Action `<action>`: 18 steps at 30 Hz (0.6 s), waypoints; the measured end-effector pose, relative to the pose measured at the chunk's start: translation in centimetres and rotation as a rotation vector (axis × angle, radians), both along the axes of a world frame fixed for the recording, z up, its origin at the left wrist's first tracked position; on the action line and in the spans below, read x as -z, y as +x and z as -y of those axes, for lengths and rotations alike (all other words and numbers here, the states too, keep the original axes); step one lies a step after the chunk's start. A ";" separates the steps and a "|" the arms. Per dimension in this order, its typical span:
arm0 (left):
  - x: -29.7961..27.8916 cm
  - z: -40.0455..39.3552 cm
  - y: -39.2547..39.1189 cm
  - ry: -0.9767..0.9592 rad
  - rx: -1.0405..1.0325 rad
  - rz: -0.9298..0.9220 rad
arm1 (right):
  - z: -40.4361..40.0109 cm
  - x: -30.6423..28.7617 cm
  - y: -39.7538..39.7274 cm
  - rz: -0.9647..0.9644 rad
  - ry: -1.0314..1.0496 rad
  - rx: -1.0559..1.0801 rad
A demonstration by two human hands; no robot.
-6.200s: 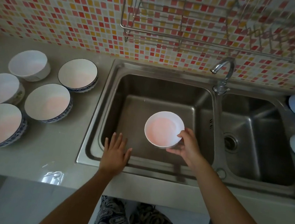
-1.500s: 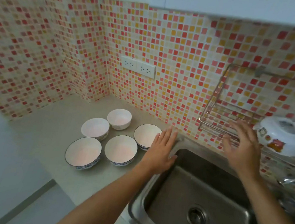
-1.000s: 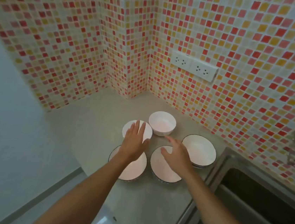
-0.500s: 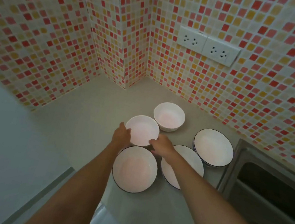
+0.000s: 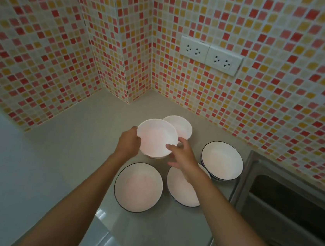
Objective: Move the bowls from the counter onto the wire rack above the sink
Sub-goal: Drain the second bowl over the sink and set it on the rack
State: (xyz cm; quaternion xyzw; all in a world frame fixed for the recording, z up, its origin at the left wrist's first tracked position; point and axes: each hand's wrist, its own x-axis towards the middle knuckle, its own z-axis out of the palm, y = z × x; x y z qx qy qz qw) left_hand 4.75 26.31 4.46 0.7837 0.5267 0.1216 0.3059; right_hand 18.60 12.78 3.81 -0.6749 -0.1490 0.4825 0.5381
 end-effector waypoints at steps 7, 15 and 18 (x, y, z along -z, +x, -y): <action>-3.5 8.1 4.9 0.006 0.164 0.051 | 8.4 -2.4 2.7 -0.240 0.118 0.170; -3.7 22.3 11.1 -0.039 0.401 0.195 | 23.6 -3.3 7.5 -0.159 0.137 0.360; -3.2 26.3 12.3 -0.086 0.468 0.268 | 28.0 -3.0 9.0 -0.182 0.130 0.397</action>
